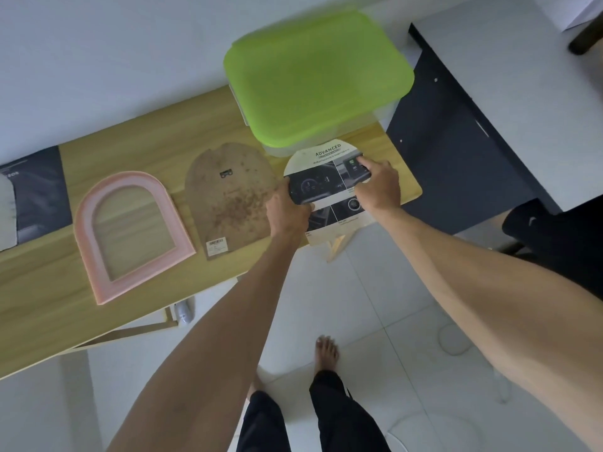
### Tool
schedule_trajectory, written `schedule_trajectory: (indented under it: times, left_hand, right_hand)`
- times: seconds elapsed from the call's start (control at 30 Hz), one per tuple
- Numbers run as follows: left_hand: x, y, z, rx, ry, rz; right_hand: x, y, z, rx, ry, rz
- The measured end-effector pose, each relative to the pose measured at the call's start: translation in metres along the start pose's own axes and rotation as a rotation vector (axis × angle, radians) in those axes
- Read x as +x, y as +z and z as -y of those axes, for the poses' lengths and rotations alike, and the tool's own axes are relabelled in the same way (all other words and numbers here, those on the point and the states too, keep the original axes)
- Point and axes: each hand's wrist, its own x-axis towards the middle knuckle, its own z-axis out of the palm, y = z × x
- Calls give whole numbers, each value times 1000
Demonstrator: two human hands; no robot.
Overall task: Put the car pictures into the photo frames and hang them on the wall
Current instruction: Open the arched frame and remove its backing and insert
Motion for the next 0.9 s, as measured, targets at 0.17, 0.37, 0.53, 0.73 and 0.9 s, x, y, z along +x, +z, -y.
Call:
schedule_trajectory:
  times: [0.17, 0.37, 0.53, 0.73, 0.9]
  left_hand:
    - [2, 5, -7, 201, -38, 14]
    - [5, 7, -10, 356, -66, 65]
    - [6, 0, -5, 332, -10, 66]
    - [5, -44, 8, 206, 33, -76]
    - [13, -119, 38, 121, 31, -176]
  right_hand:
    - [1, 5, -2, -165, -37, 2]
    - [-2, 8, 1, -326, -31, 15]
    - [-5, 10, 11, -388, 10, -12]
    - [-20, 15, 39, -236, -95, -173]
    - [-46, 39, 96, -188, -227, -168]
